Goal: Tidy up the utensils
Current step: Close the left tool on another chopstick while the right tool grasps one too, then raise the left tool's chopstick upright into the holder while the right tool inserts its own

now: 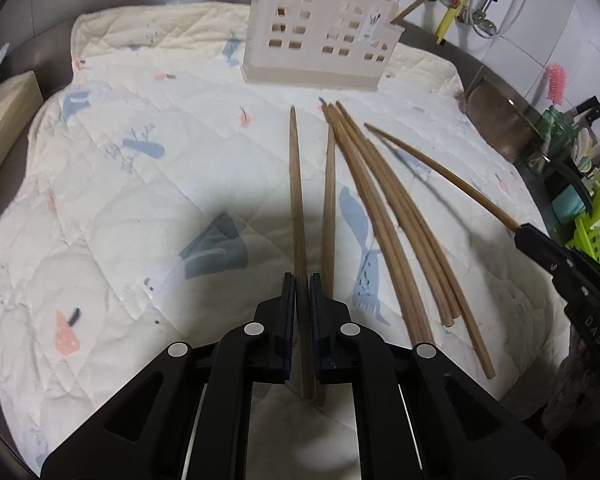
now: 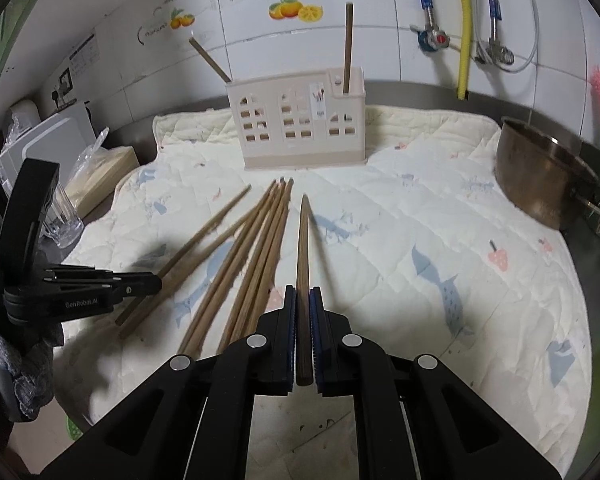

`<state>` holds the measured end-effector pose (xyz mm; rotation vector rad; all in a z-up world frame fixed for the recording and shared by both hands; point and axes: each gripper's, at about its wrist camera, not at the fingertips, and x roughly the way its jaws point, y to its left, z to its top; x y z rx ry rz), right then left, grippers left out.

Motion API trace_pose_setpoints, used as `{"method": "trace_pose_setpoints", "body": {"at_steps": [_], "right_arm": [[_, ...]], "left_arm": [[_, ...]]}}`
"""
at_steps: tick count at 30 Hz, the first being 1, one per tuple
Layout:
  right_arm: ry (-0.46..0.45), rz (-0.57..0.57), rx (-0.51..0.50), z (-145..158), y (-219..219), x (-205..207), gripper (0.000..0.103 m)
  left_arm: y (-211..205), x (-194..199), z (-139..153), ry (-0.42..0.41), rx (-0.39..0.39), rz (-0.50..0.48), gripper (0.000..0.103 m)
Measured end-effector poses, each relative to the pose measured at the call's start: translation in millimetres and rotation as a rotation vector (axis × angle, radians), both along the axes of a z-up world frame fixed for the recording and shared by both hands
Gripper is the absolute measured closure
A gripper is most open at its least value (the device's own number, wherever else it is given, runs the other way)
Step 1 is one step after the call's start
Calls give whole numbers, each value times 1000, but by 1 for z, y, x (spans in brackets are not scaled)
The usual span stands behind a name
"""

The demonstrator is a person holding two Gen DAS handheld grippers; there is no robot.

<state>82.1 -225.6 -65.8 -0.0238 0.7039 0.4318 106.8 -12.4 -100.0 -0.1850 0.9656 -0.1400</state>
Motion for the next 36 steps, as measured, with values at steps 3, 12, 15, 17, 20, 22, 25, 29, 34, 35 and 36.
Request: {"method": "trace_pose_setpoints", "body": {"at_steps": [3,12,15,17,20,22,25,29,34,35,36], "right_arm": [[-32,-1,9,14,-1,1,96],[-130,25,10,58,5,14,96],[-156,40,13,74,10,22,96],[-164,52,10,83,15,28,96],[-154,70,16,91,20,38,96],[-152,72,18,96,21,43,96],[-158,77,-8,102,25,48,96],[-174,85,-25,114,25,53,96],[-210,83,-29,145,19,63,96],[-212,83,-35,150,18,66,96],[-220,77,-42,158,17,70,96]], "left_arm": [[3,-5,16,-38,7,-1,97],[10,-8,74,-182,38,-12,97],[11,-4,87,-216,40,-16,97],[12,-2,95,-232,42,-19,97],[14,3,104,-246,16,-29,97],[15,6,110,-259,28,-32,97],[16,10,118,-276,44,-34,97],[20,17,136,-307,53,-42,97],[22,28,163,-345,48,-58,98],[22,30,167,-350,46,-59,98],[21,32,175,-361,45,-65,98]]}}
